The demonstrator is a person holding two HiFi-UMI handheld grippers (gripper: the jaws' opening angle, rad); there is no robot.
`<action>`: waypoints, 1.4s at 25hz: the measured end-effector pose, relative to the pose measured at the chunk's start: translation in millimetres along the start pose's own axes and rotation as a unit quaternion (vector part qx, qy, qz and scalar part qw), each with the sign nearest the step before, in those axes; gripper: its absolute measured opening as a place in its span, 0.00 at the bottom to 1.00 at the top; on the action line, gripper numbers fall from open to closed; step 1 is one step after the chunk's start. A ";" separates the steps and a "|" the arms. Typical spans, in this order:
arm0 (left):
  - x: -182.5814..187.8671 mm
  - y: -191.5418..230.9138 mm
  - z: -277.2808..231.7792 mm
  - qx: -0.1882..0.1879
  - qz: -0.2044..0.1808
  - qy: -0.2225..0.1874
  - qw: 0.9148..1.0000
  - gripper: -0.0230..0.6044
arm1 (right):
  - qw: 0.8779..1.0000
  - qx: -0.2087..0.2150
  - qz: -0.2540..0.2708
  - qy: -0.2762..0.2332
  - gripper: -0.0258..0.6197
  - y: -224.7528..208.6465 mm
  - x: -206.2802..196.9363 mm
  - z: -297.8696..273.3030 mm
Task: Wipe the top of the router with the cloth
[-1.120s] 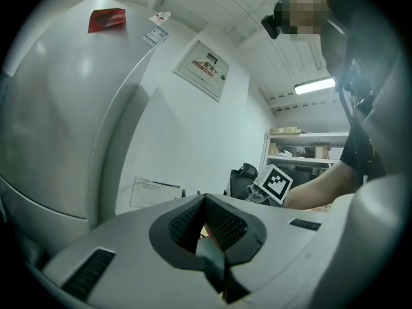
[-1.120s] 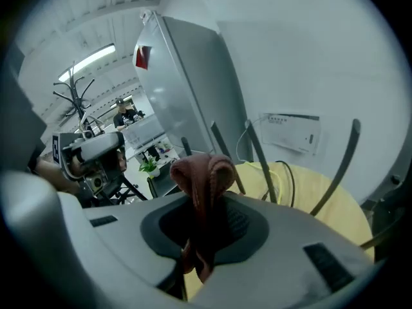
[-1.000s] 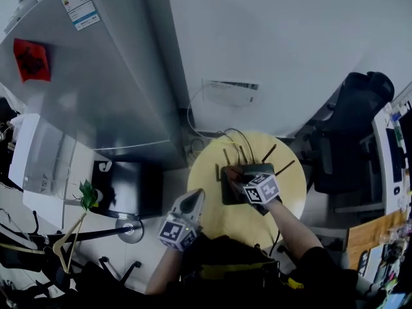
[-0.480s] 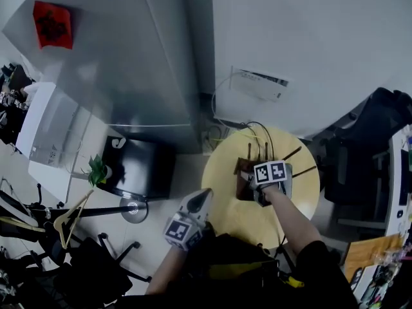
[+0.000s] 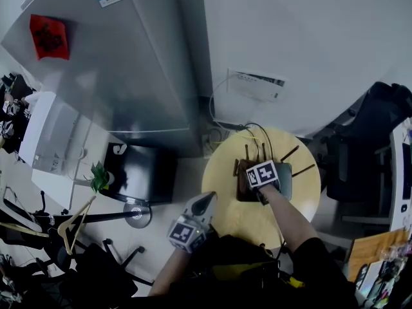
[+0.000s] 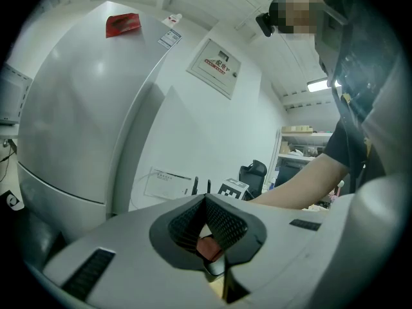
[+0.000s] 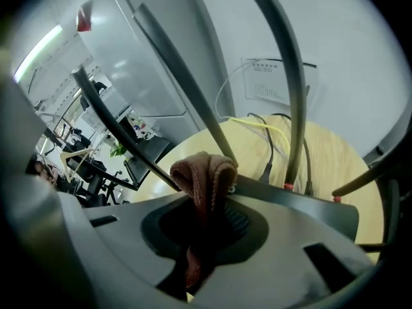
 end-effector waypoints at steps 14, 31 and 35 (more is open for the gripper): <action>7.2 -14.7 -28.9 -0.035 -0.015 0.007 0.999 0.04 | 0.998 -0.066 -0.001 0.000 0.14 -49.8 -32.0 17.6; 9.7 -30.0 -58.5 -0.074 -0.029 0.023 0.997 0.04 | 0.992 -0.116 -0.041 -0.026 0.14 -93.0 -62.5 37.2; 9.9 -31.8 -64.0 -0.083 -0.031 0.028 0.996 0.04 | 0.991 -0.128 -0.027 -0.039 0.14 -95.5 -64.3 43.5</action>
Point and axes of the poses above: the fingertips, and each gripper's own axes: z backward along the fingers, y to its left, x out of its top, the point moved 8 cm from there along z, backward along the fingers, and after that the axes turned 13 degrees about y, right-handed, at the moved point
